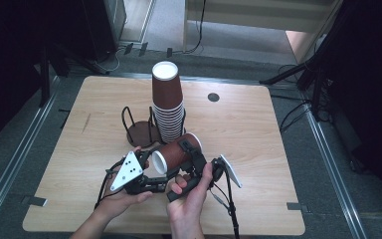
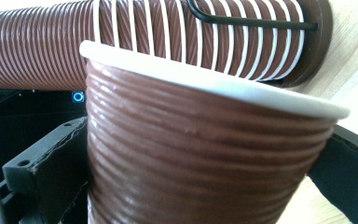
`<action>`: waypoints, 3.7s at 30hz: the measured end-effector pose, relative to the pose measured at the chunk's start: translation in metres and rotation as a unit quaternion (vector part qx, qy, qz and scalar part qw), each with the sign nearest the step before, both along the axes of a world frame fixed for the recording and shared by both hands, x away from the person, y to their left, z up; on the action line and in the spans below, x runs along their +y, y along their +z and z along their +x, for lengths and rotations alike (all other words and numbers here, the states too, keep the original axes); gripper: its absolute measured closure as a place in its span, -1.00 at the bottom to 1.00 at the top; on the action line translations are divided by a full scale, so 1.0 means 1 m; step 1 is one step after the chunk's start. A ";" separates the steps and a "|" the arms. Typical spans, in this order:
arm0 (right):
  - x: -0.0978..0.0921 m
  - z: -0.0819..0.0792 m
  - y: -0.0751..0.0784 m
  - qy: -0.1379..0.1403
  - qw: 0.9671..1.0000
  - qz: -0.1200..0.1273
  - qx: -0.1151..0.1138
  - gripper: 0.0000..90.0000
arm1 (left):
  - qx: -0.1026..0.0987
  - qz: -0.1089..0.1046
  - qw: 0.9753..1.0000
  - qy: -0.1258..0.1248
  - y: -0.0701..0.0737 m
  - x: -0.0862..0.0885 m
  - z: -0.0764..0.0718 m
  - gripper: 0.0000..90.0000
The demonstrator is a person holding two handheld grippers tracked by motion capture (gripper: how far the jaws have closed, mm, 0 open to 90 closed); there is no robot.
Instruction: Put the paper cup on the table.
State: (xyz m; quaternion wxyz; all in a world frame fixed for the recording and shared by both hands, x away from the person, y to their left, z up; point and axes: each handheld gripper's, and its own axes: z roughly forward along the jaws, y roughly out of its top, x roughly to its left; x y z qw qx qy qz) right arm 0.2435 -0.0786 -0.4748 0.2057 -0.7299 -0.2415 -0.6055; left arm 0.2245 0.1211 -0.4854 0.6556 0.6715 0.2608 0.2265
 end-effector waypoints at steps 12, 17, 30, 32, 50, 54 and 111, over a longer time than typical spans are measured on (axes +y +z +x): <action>-0.005 0.005 -0.006 0.014 1.000 0.018 -0.010 -1.00 | 0.004 -0.001 1.000 -0.004 0.000 0.002 0.001 -0.50; -0.005 0.004 -0.005 0.016 0.999 0.027 -0.016 -0.96 | 0.004 -0.005 1.000 -0.005 0.000 0.003 0.001 -0.50; -0.005 0.003 -0.006 0.017 0.999 0.031 -0.015 -0.80 | 0.003 -0.007 1.000 -0.009 -0.003 0.005 0.002 -0.53; -0.005 0.003 -0.005 0.018 0.999 0.034 -0.018 -0.80 | 0.001 -0.013 1.000 -0.009 -0.003 0.005 0.002 -0.53; -0.006 -0.005 -0.001 0.009 0.997 0.044 -0.059 -0.76 | 0.047 -0.033 0.998 -0.013 0.005 0.019 -0.004 -1.00; -0.010 -0.006 -0.001 -0.001 0.996 0.046 -0.070 -0.76 | 0.055 -0.042 0.997 -0.020 0.006 0.023 -0.005 -1.00; -0.053 -0.002 -0.010 -0.037 0.951 -0.215 -0.218 -0.72 | 0.135 -0.004 0.972 0.190 -0.056 0.167 -0.032 -1.00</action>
